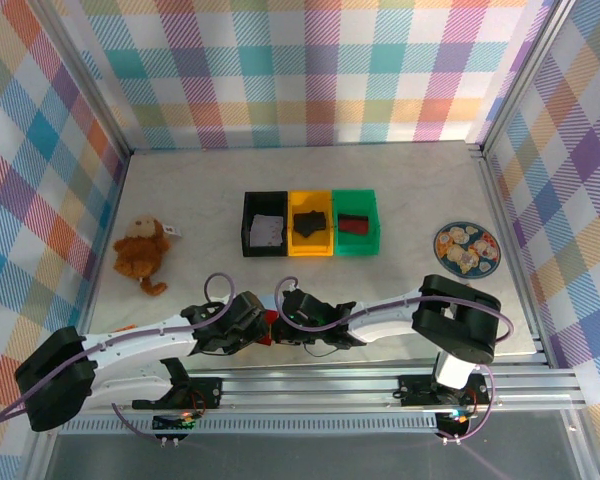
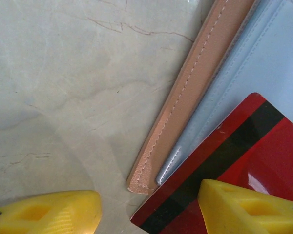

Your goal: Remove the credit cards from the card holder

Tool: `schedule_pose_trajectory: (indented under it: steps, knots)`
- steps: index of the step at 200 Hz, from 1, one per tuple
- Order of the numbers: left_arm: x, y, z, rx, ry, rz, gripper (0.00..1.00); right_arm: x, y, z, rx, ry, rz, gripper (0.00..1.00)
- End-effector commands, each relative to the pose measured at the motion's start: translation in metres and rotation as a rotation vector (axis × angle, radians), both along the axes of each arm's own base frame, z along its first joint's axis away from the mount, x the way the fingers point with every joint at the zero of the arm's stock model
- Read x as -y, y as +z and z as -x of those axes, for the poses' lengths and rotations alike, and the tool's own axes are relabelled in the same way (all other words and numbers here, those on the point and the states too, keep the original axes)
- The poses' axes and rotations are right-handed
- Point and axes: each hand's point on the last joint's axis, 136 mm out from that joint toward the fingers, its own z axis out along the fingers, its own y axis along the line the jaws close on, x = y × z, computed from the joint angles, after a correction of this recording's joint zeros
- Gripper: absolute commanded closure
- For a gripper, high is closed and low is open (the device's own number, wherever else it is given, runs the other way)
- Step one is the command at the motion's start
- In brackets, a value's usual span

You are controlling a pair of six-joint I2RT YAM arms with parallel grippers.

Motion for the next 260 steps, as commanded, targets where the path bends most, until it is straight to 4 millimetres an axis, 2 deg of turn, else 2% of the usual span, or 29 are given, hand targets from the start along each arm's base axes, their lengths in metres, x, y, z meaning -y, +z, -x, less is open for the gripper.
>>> schedule_pose_trajectory:
  steps: [1, 24, 63, 105, 132, 157, 175, 195, 210, 229, 246, 260]
  knots:
    - [0.026, -0.013, 0.008, -0.017, -0.073, 0.149, 0.38, -0.015, 0.036, -0.004, 0.07, 0.021, -0.121, 1.0]
    - [0.022, 0.01, 0.0, 0.043, -0.074, 0.148, 0.36, -0.008, 0.041, -0.004, 0.084, 0.017, -0.11, 1.0]
    - [-0.001, 0.042, -0.006, 0.128, -0.044, 0.118, 0.33, 0.004, 0.056, -0.006, 0.128, 0.029, -0.091, 1.0]
    - [-0.007, 0.059, -0.009, 0.158, -0.064, 0.09, 0.28, 0.025, 0.083, -0.005, 0.186, 0.102, -0.021, 1.0]
    - [-0.006, 0.069, -0.013, 0.18, -0.088, 0.076, 0.26, 0.062, 0.097, -0.013, 0.221, 0.15, 0.139, 1.0]
    - [-0.002, 0.082, -0.019, 0.214, -0.125, 0.063, 0.25, 0.108, 0.113, -0.022, 0.264, 0.197, 0.312, 1.0]
    - [0.003, 0.09, -0.022, 0.23, -0.168, 0.051, 0.22, 0.148, 0.126, -0.037, 0.315, 0.185, 0.444, 1.0]
    - [0.01, 0.1, -0.027, 0.254, -0.223, 0.043, 0.21, 0.172, 0.138, -0.045, 0.305, 0.245, 0.479, 1.0]
    - [0.013, 0.105, -0.03, 0.266, -0.257, 0.024, 0.19, 0.195, 0.149, -0.06, 0.318, 0.221, 0.579, 1.0]
    - [0.014, 0.109, -0.033, 0.279, -0.276, 0.002, 0.19, 0.201, 0.158, -0.068, 0.315, 0.29, 0.59, 1.0]
    - [0.017, 0.111, -0.036, 0.289, -0.289, -0.004, 0.18, 0.21, 0.163, -0.085, 0.325, 0.29, 0.678, 1.0]
    - [0.021, 0.113, -0.038, 0.295, -0.304, 0.003, 0.17, 0.207, 0.17, -0.091, 0.335, 0.331, 0.691, 1.0]
